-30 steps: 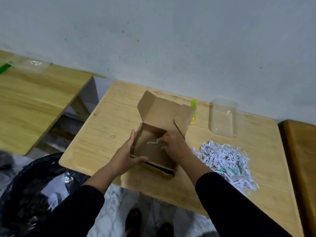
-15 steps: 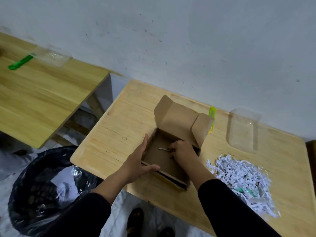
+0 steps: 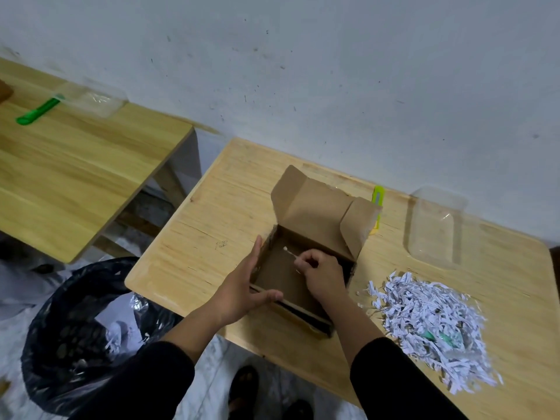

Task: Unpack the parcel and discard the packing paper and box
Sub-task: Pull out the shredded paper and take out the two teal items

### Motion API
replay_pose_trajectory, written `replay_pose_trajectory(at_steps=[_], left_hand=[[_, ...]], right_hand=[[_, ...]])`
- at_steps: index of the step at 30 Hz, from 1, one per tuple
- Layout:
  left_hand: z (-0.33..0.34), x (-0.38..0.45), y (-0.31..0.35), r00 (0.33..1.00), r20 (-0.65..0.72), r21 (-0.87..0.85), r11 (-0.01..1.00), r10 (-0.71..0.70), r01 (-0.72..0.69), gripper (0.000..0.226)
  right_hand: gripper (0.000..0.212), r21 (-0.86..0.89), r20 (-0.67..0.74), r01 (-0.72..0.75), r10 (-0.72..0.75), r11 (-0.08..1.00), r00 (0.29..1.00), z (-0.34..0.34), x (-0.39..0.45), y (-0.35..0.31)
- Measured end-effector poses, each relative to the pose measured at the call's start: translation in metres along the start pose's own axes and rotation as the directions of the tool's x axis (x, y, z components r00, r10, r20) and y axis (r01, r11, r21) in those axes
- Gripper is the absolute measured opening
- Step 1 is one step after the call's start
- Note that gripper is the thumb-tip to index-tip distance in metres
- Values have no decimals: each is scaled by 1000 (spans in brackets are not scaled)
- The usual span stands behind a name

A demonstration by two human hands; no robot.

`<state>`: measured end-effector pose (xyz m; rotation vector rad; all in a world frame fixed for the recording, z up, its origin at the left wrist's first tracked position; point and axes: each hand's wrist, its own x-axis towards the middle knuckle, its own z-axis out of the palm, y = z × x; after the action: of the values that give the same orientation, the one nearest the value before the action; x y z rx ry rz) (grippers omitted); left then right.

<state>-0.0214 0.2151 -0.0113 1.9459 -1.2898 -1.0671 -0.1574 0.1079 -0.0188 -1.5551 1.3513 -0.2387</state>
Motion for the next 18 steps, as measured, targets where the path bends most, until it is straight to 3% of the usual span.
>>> replay_pose_trajectory(at_steps=[5, 10, 18], left_hand=[[1, 0, -2, 999, 29, -79, 996, -31, 33, 117], [1, 0, -3, 999, 32, -74, 997, -26, 28, 116], [1, -1, -3, 998, 40, -86, 995, -42, 46, 117]], right_hand=[[13, 249, -122, -54, 86, 967, 989, -5, -7, 3], [9, -26, -157, -67, 63, 997, 986, 1, -7, 4], [8, -264, -125, 28, -63, 964, 990, 9, -4, 5]])
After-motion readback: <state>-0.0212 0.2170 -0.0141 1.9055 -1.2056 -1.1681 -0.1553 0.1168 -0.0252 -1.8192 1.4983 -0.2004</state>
